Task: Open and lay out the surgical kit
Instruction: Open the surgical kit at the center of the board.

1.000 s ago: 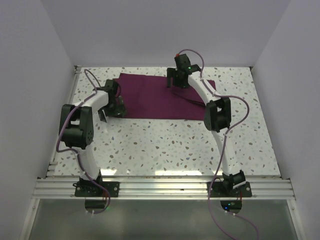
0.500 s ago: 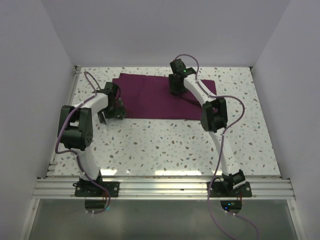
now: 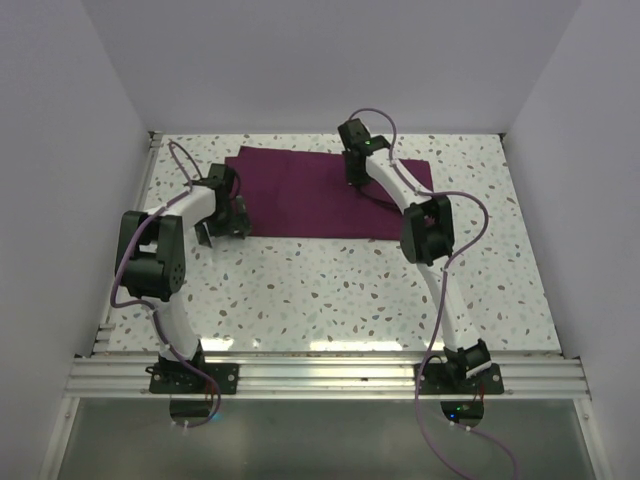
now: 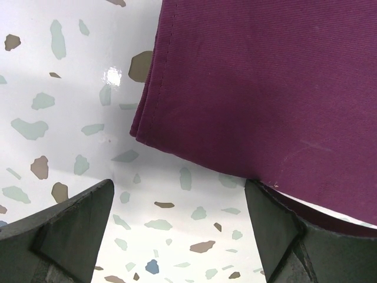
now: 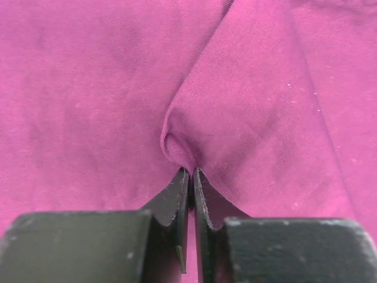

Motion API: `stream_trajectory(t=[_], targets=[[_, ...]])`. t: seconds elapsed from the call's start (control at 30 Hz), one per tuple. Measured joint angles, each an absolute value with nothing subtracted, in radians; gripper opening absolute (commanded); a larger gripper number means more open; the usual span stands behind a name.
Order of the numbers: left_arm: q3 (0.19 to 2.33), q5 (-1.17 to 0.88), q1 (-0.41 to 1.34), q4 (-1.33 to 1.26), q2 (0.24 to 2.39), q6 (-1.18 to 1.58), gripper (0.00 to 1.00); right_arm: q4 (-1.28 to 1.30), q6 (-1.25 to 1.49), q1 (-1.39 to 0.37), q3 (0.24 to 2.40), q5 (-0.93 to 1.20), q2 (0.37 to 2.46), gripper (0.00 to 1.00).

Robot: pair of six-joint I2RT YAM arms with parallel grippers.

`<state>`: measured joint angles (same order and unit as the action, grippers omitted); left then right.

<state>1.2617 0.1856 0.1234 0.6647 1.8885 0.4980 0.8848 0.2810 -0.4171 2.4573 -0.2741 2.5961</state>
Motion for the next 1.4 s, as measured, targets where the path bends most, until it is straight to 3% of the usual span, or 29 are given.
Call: stream_trajectory(t=[0.37, 0.63, 1.07, 1.23, 1.27, 1.33, 1.37, 1.4], targets=[[1.295, 0.186, 0.122, 0.675, 1.888, 0.487, 0.97, 0.913, 0.236, -0.419, 2.455, -0.372, 2.523, 0.0], [1.485, 0.186, 0.118, 0.715, 1.888, 0.489, 0.98, 0.931, 0.244, -0.421, 2.31, -0.315, 2.245, 0.0], [1.793, 0.191, 0.093, 0.766, 1.888, 0.524, 0.98, 0.965, 0.351, -0.598, 1.401, -0.057, 1.427, 0.0], [1.815, 0.179, 0.092, 0.768, 1.888, 0.561, 0.98, 1.096, 0.43, -0.58, 1.177, -0.08, 1.047, 0.0], [1.815, 0.177, 0.092, 0.77, 1.889, 0.566, 0.98, 1.129, 0.442, -0.58, 1.151, -0.091, 0.986, 0.35], [1.815, 0.165, 0.092, 0.773, 1.889, 0.58, 0.98, 1.188, 0.471, -0.58, 1.105, -0.111, 0.897, 0.89], [1.815, 0.161, 0.092, 0.773, 1.889, 0.584, 0.98, 1.221, 0.482, -0.58, 1.086, -0.123, 0.865, 0.98], [1.814, 0.159, 0.092, 0.773, 1.889, 0.588, 0.98, 1.251, 0.49, -0.58, 1.066, -0.138, 0.841, 0.98]])
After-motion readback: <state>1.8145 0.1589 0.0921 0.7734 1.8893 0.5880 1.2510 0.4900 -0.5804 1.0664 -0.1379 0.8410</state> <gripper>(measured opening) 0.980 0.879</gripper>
